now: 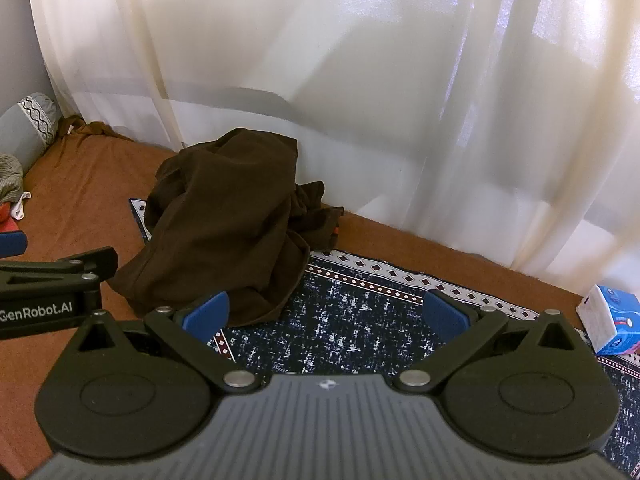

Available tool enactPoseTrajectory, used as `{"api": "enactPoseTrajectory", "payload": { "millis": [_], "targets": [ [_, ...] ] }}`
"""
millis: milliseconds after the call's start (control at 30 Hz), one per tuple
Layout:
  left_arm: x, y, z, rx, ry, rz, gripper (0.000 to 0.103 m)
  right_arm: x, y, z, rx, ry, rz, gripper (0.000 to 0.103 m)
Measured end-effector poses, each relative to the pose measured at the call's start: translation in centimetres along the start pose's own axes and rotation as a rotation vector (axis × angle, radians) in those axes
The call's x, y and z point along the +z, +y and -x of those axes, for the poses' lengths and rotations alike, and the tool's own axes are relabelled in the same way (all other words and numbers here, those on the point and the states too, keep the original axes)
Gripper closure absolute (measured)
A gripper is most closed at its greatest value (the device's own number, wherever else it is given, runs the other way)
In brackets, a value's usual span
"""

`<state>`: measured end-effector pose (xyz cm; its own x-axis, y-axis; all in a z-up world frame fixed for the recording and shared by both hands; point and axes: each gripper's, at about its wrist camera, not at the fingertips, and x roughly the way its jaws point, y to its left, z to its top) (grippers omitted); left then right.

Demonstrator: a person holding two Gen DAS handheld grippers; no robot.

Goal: Fold clothes

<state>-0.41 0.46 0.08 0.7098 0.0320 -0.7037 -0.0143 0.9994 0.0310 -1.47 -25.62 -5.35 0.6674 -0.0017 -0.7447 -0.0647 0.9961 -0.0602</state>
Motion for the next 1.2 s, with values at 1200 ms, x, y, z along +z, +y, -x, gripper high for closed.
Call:
{"api": "enactPoseTrajectory", "payload": {
  "millis": [1200],
  "targets": [
    [0.13,0.24,-0.14,-0.006,0.019,0.014,0.0,-0.06,-0.17,-0.08,0.004,-0.002,-0.003,0.0]
  ]
}}
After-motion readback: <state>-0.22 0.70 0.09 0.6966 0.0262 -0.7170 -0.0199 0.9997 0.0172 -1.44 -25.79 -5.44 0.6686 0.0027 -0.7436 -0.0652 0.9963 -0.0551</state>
